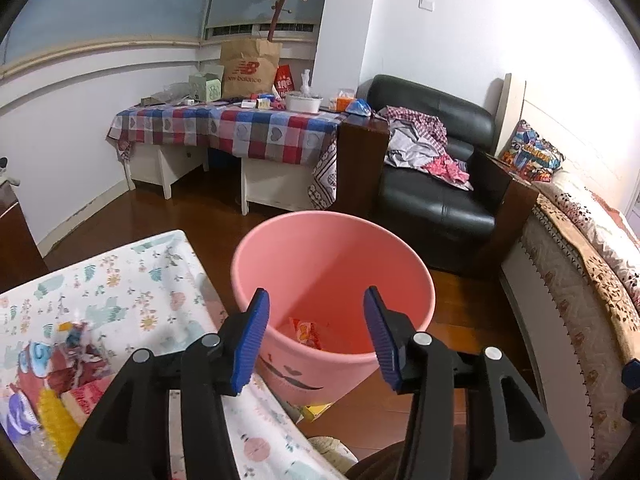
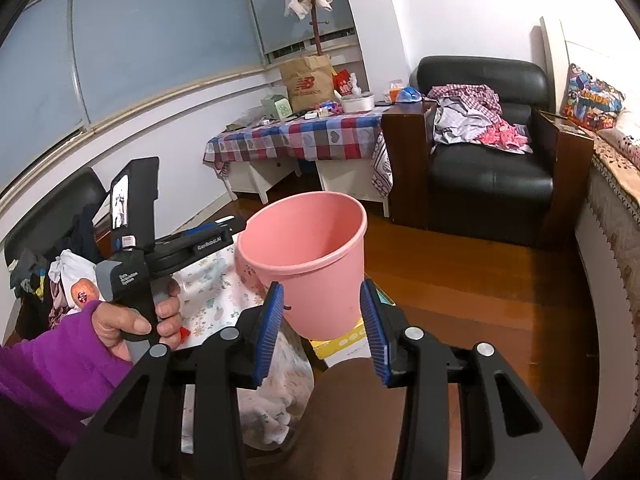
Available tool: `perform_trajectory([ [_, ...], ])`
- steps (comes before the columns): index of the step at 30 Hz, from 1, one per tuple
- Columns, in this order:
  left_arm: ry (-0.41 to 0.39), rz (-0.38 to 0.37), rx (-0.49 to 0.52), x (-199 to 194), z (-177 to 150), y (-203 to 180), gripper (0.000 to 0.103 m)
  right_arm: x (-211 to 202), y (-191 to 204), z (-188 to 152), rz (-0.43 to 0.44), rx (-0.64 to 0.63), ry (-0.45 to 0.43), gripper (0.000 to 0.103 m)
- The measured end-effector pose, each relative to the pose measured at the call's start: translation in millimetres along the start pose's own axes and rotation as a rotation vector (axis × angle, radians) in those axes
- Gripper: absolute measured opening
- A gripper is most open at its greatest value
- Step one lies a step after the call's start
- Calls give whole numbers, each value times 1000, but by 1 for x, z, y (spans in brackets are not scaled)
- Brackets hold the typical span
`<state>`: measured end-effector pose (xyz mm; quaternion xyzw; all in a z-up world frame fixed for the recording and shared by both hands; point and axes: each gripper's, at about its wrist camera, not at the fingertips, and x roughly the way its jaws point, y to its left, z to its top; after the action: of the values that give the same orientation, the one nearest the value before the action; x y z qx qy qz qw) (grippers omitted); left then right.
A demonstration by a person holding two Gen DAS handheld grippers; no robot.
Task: Collect trash
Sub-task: 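Open the left tool over the pink bin to drop the yellow net, then move both open tools back over the table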
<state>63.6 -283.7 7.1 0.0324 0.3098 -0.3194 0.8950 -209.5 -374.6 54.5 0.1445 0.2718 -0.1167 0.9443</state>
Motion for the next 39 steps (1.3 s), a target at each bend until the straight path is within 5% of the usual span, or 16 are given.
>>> perform_trajectory([
  [14,-53,37,14,-65,-7,25,58,-14,24,-4,28,-37,-5,40],
  [39,-27,78,-55,-82,-25,72,58,21,54,-4,79,-100,68,40],
])
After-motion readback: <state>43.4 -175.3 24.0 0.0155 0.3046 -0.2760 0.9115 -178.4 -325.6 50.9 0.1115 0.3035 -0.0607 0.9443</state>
